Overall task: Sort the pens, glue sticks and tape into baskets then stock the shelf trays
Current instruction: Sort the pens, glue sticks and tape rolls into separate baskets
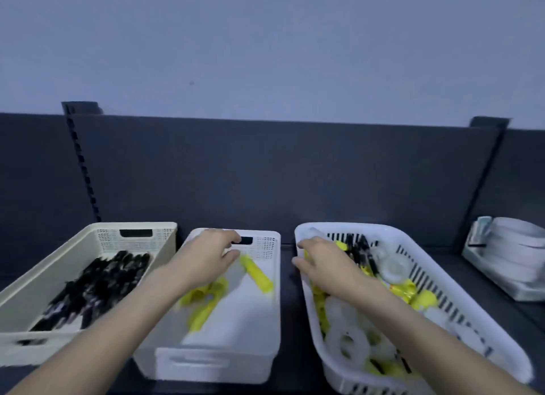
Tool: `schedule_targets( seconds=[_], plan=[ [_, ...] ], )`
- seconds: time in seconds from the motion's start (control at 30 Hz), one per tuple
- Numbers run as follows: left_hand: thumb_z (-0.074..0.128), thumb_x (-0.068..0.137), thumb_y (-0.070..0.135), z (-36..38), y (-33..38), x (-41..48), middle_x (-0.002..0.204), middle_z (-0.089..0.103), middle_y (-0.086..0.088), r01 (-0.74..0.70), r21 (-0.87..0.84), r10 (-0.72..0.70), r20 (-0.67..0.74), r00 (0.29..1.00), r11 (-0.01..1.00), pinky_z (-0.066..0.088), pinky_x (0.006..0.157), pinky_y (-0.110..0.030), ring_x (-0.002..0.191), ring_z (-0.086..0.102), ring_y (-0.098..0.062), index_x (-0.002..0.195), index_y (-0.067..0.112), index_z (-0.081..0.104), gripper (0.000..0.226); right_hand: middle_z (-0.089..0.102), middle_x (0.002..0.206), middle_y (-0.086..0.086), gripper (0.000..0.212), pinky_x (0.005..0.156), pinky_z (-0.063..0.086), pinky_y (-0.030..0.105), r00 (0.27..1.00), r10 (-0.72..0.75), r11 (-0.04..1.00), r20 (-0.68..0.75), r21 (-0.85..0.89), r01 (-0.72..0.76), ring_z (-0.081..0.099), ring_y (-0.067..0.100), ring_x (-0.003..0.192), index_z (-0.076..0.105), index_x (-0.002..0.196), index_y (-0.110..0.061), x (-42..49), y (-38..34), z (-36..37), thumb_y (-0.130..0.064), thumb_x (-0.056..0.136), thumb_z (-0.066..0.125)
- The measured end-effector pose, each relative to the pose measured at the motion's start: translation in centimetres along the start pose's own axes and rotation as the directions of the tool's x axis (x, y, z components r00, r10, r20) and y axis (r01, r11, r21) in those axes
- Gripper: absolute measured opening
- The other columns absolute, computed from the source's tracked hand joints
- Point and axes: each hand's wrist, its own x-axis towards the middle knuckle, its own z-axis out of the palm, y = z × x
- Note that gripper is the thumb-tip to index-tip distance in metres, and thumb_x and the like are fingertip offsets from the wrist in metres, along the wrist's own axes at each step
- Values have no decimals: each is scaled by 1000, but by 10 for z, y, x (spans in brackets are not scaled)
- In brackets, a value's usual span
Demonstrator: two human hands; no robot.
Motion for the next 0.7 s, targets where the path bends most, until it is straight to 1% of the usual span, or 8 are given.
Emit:
schedule_targets(
  seconds=[0.1,0.2,0.27,0.33,0.43,0.53,0.6,0.7],
  plan=[
    [46,95,24,15,44,13,122,61,-2,-55,-33,56,22,998,998,42,93,-28,116,54,-17,126,17,55,33,60,111,13,32,89,43,36,996,88,996,-25,1,-88,54,29,108,58,110,-4,-25,51,-17,-28,94,47],
    [47,94,22,31,82,25,110,65,-4,-95,-42,97,46,994,995,45,88,-33,109,57,-22,113,12,60,25,61,106,12,26,84,45,36,987,158,987,-19,8,-158,56,30,106,58,105,-5,-46,94,-29,-24,93,46],
    [47,94,24,44,102,31,107,65,-5,-98,-36,100,76,992,995,47,87,-36,107,57,-23,115,13,59,27,61,102,12,22,81,43,33,982,189,982,3,21,-189,55,30,105,58,101,-4,-58,115,-34,-20,94,45],
    [46,94,25,54,117,36,114,63,-5,-83,-12,84,105,991,996,47,90,-37,110,55,-23,122,14,57,32,61,113,13,28,87,43,33,978,207,977,19,52,-208,54,29,108,58,113,-3,-66,130,-37,-19,95,43],
    [45,94,26,66,128,43,113,64,-6,-76,19,73,127,989,997,47,88,-39,108,55,-25,114,13,60,28,57,126,11,35,94,42,31,976,214,973,31,82,-216,51,24,116,53,126,-7,-70,146,-39,-19,96,41],
    [43,94,26,70,132,53,105,65,-8,-64,42,57,149,987,997,49,84,-40,100,58,-27,101,9,61,25,60,121,11,33,89,43,31,974,221,971,42,86,-224,52,25,114,56,122,-5,-62,153,-39,-19,96,40],
    [42,94,25,71,132,59,109,63,-8,-70,76,56,181,982,995,48,88,-39,107,55,-28,100,8,60,26,63,109,16,30,84,45,36,972,235,969,20,72,-236,54,30,106,58,112,1,-54,153,-39,-16,95,41],
    [43,94,28,76,135,68,124,54,-8,-88,167,49,226,973,982,43,94,-37,119,44,-27,113,10,62,32,60,109,16,30,84,46,38,970,242,970,-35,28,-241,52,31,105,57,110,2,-35,150,-38,-18,94,42]
  ],
)
